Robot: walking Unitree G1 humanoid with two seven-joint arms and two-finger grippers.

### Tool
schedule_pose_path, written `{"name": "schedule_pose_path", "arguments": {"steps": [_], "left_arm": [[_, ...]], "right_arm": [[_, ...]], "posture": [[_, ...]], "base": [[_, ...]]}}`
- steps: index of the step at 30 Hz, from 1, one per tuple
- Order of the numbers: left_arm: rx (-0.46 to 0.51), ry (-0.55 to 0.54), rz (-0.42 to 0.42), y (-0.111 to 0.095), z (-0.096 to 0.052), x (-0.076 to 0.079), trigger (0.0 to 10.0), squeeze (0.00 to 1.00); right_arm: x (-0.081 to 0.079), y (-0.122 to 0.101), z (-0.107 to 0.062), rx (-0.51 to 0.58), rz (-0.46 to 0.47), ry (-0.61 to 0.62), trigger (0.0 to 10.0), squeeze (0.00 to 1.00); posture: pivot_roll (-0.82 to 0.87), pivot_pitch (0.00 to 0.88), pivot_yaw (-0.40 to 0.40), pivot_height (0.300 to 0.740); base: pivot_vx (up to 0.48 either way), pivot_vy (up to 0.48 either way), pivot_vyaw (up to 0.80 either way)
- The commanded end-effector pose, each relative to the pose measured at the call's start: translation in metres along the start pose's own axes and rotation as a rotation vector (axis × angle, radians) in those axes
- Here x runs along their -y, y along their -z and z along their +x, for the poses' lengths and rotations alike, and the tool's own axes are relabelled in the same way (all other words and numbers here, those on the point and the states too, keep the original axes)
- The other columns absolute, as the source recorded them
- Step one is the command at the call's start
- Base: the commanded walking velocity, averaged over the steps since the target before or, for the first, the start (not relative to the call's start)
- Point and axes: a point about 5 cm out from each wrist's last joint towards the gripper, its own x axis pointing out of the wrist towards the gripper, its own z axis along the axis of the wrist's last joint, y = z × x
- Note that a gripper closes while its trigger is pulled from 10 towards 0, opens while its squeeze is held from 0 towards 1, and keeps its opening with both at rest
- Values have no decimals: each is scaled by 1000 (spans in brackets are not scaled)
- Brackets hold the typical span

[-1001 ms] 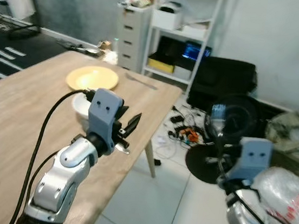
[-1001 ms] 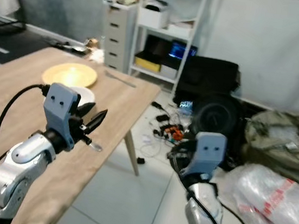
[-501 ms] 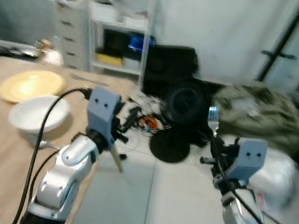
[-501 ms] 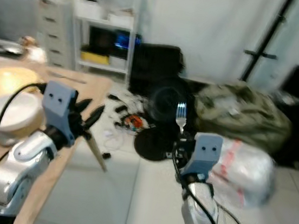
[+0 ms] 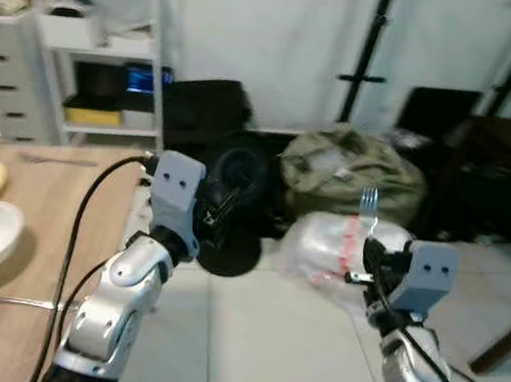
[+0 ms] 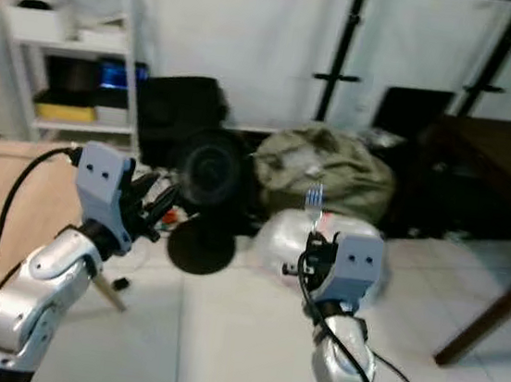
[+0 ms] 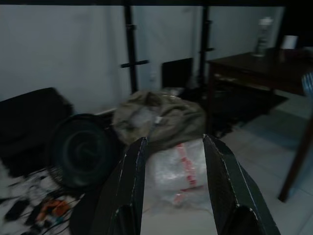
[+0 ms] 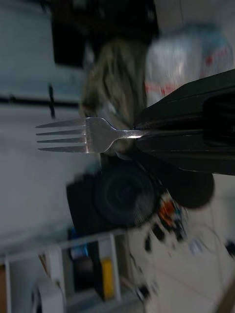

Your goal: Setting the table

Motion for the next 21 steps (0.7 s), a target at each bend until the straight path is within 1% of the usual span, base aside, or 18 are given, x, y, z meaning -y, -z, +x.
{"name": "schedule_pose_path", "arguments": {"steps": [1, 10, 21], "left_arm": [[-13, -8, 4, 3, -1, -3, 10000, 0], [-22, -3, 16, 3, -1, -6, 10000, 0], [-20, 0, -2, 4, 1, -5, 10000, 0]], "right_arm": [[-1, 2, -2, -3, 5, 3, 10000, 0], [-2, 4, -3, -6, 14, 13, 10000, 0], [-1, 4, -4, -9, 13, 18, 10000, 0]], "posture": [[-15, 8, 86, 740], [-5, 15, 99, 740], [-13, 15, 102, 740]], "base": [[0, 0, -781], [0, 0, -781], [0, 0, -783]]}}
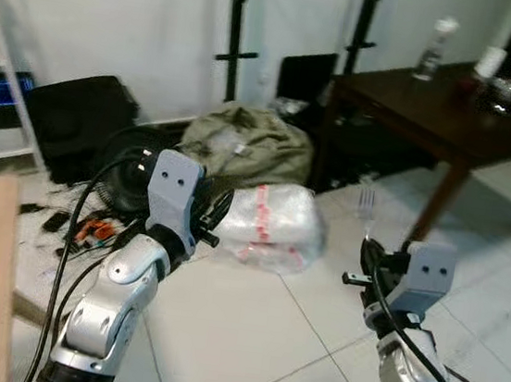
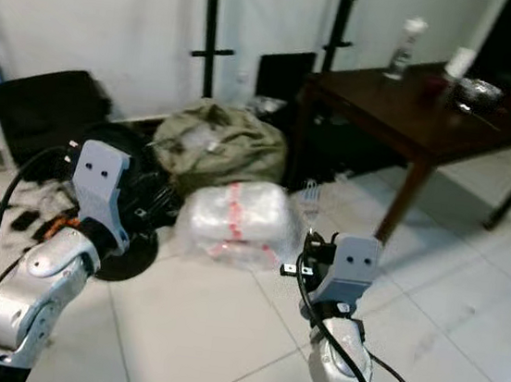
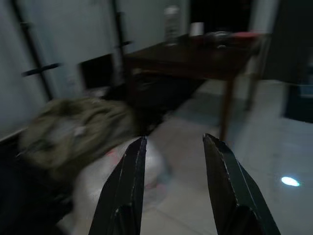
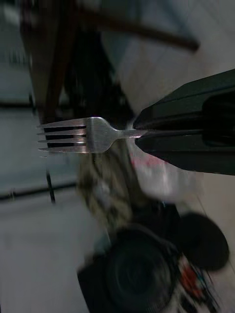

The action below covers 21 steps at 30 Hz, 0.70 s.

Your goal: Setting the table

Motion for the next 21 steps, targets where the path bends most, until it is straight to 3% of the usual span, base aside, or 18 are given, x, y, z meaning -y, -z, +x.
{"name": "schedule_pose_path", "arguments": {"steps": [1, 21], "left_arm": [[-10, 1, -8, 3, 0, -1, 10000, 0], [-25, -9, -30, 7, 0, -4, 10000, 0]], "right_arm": [[1, 0, -2, 3, 1, 8, 10000, 0], [1, 0, -3, -3, 1, 10, 10000, 0]], "posture": [[-13, 15, 102, 740], [-15, 23, 99, 740]], "base": [[0, 0, -781], [0, 0, -782]]}}
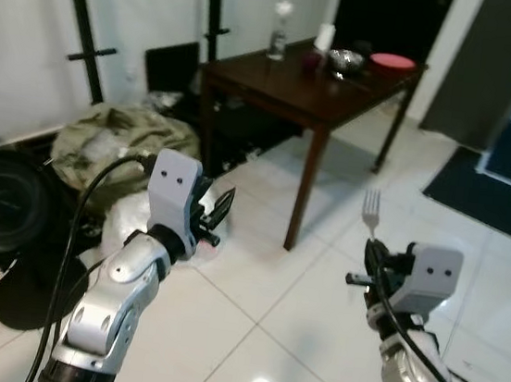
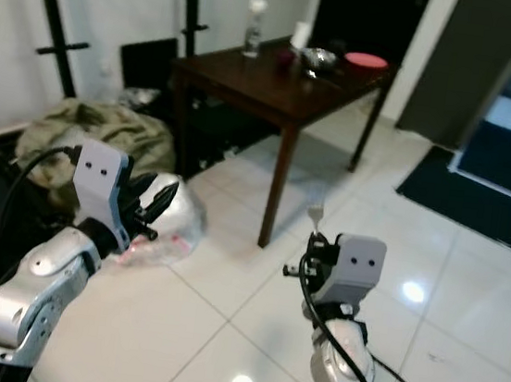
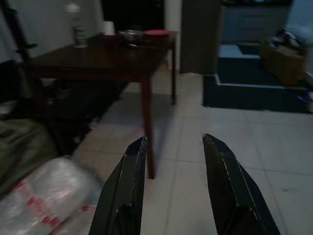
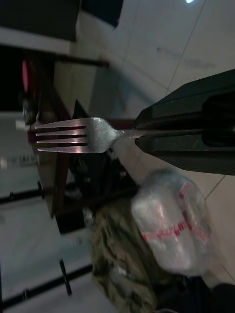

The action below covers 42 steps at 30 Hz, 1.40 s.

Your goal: Setting the table

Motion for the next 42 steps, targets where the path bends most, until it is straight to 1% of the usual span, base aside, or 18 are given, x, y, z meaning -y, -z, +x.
{"name": "schedule_pose_path", "arguments": {"steps": [1, 6, 8, 11, 13, 14, 17, 18, 19, 21, 22, 27, 29, 31, 33, 34, 38, 42], "left_arm": [[-9, 4, -5, 3, 0, 1, 10000, 0], [-22, -1, 0, 7, -1, -1, 10000, 0], [-41, -16, 8, 13, -3, -5, 10000, 0], [-122, -76, 41, 36, -13, -18, 10000, 0], [-191, -126, 87, 53, -20, -27, 10000, 0], [-191, -126, 87, 53, -20, -27, 10000, 0], [-308, -231, 152, 81, -35, -41, 10000, 0], [-334, -257, 164, 88, -39, -45, 10000, 0], [-334, -257, 164, 88, -39, -45, 10000, 0], [-360, -281, 164, 97, -46, -49, 10000, 0], [-360, -281, 164, 97, -46, -49, 10000, 0], [-384, -298, 204, 110, -56, -52, 10000, 0], [-384, -300, 207, 111, -57, -51, 10000, 0], [-392, -296, 219, 118, -59, -48, 10000, 0], [-395, -293, 227, 121, -59, -46, 10000, 0], [-399, -286, 239, 125, -60, -44, 10000, 0], [-411, -272, 253, 132, -63, -38, 10000, 0], [-421, -236, 271, 141, -68, -29, 10000, 0]], "right_arm": [[4, 2, -2, -10, 0, 18, 10000, 0], [4, 2, -3, -13, 3, 22, 10000, 0], [3, 5, -4, -21, 7, 22, 10000, 0], [1, 16, -7, -60, 8, 11, 10000, 0], [0, 27, -9, -96, 4, 6, 10000, 0], [0, 27, -9, -96, 4, 6, 10000, 0], [-1, 47, -14, -164, -12, -8, 10000, 0], [-2, 52, -14, -180, -14, -14, 10000, 0], [-2, 52, -14, -180, -14, -14, 10000, 0], [-6, 61, -16, -213, -16, -36, 10000, 0], [-6, 61, -16, -213, -16, -36, 10000, 0], [-22, 82, -19, -280, 9, -100, 10000, 0], [-24, 84, -20, -288, 8, -107, 10000, 0], [-31, 98, -24, -331, 11, -131, 10000, 0], [-33, 104, -26, -347, 10, -140, 10000, 0], [-36, 111, -29, -368, 9, -157, 10000, 0], [-41, 120, -35, -394, 7, -192, 10000, 0], [-46, 127, -41, -410, 16, -221, 10000, 0]], "posture": [[-15, 23, 99, 740], [-20, 26, 102, 740], [-20, 26, 102, 740], [-14, 27, 92, 740], [-10, 27, 89, 740], [-10, 27, 89, 740], [-1, 22, 83, 740], [-1, 22, 83, 740], [-1, 22, 83, 740], [12, 15, 68, 740], [12, 15, 68, 740], [21, 3, 52, 740], [22, 0, 51, 740], [23, 0, 40, 740], [25, 0, 39, 740], [28, 0, 34, 740], [32, 0, 25, 740], [35, 0, 16, 740]], "base": [[0, 0, -781], [0, 0, -781], [0, 0, -781], [0, 0, -781], [0, 0, -781], [0, 0, -781], [0, 0, -781], [0, 0, -781], [0, 0, -781], [0, 0, -781], [0, 0, -781], [216, 0, -783], [285, 0, -788], [388, 0, -781], [461, 0, -756], [480, 0, 0], [480, 0, 0], [480, 0, 0]]}}
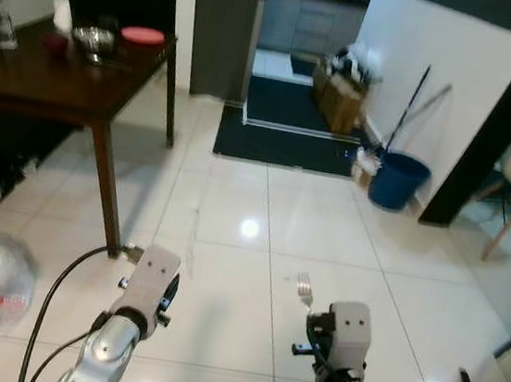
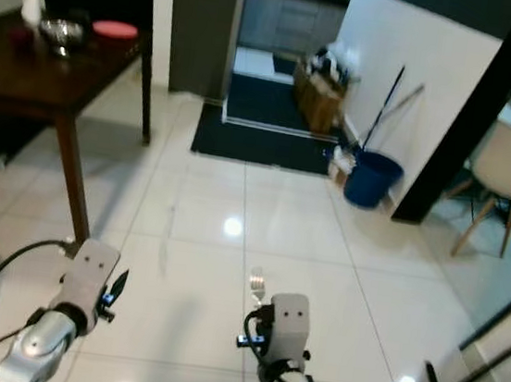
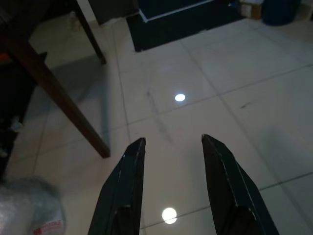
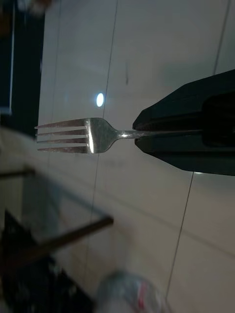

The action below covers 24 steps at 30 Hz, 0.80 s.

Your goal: Setting the table

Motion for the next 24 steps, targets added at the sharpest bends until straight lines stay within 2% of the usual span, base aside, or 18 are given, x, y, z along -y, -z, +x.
{"name": "schedule_pose_path", "arguments": {"steps": [1, 6, 13, 24], "left_arm": [[-28, 15, 18, 8, -2, 4, 10000, 0], [-17, 63, 13, 15, -8, 21, 10000, 0], [-3, 136, 26, 19, -13, 38, 10000, 0], [8, 206, 40, 21, -12, 45, 10000, 0]], "right_arm": [[-4, 7, -2, -21, -2, -22, 10000, 0], [-10, 18, -4, -40, -19, -54, 10000, 0], [-11, 24, -5, -45, -27, -57, 10000, 0], [-6, 28, -4, -47, -33, -31, 10000, 0]], "posture": [[35, 0, 16, 740], [35, 0, 2, 740], [25, 0, 7, 740], [13, 0, 29, 740]], "base": [[480, 0, 0], [480, 0, 0], [480, 0, 0], [480, 0, 0]]}}
